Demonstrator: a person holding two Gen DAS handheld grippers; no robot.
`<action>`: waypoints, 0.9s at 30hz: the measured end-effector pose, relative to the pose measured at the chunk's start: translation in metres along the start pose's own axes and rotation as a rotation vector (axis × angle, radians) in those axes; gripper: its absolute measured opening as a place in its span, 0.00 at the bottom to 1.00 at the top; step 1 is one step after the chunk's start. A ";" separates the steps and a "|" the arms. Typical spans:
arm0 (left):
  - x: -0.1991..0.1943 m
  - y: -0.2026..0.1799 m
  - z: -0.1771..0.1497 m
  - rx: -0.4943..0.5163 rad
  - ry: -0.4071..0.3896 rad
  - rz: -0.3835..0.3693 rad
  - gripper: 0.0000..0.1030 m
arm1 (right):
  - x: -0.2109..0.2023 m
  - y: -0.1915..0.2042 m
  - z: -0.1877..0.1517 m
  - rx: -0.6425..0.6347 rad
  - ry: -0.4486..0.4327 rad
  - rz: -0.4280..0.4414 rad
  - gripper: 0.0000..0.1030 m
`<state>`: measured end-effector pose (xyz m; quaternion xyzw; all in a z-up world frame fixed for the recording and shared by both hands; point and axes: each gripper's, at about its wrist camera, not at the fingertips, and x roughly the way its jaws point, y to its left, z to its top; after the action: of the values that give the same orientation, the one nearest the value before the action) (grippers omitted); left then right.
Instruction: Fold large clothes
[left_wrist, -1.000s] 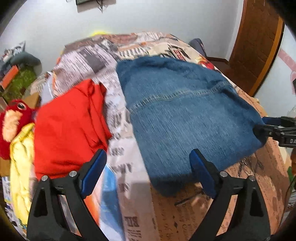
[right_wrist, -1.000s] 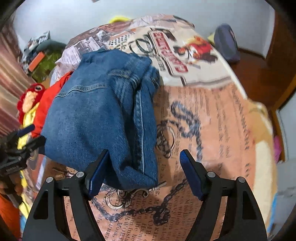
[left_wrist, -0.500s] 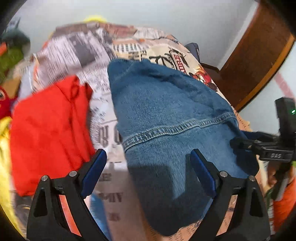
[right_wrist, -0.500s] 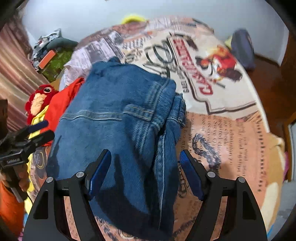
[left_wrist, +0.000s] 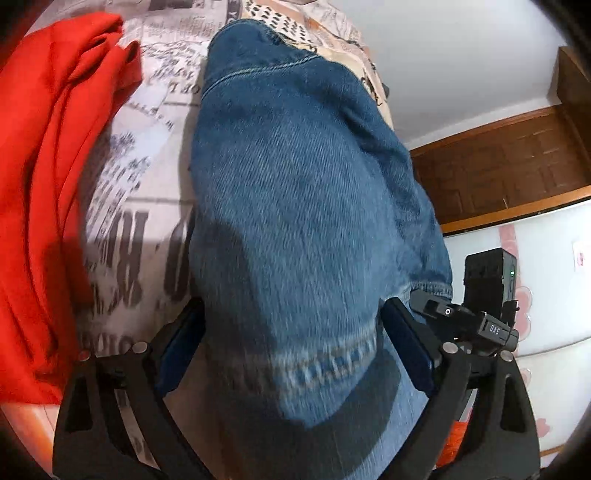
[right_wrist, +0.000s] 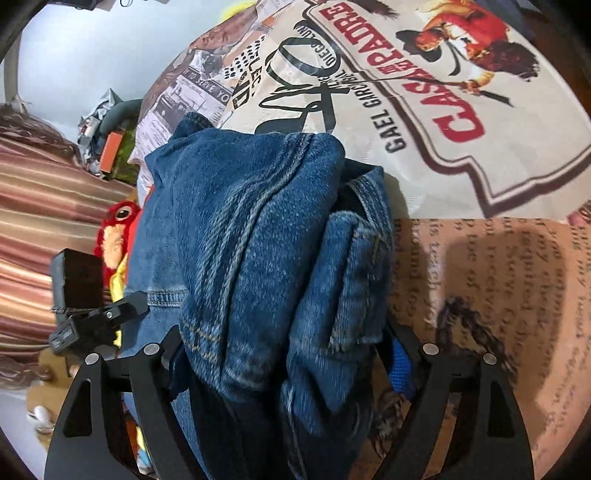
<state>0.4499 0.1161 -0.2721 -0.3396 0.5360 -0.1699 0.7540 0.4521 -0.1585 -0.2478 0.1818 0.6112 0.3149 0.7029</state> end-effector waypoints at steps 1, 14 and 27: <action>0.001 0.001 0.002 -0.002 0.000 -0.007 0.92 | 0.000 0.001 0.001 0.002 -0.002 0.010 0.79; -0.027 -0.023 -0.025 -0.023 -0.068 -0.020 0.61 | -0.032 0.042 -0.022 -0.069 -0.045 -0.038 0.40; -0.186 -0.079 -0.050 0.151 -0.255 -0.024 0.54 | -0.071 0.164 -0.053 -0.238 -0.159 -0.029 0.35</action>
<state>0.3436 0.1582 -0.0980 -0.3071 0.4172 -0.1743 0.8374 0.3609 -0.0917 -0.0996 0.1128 0.5145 0.3595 0.7702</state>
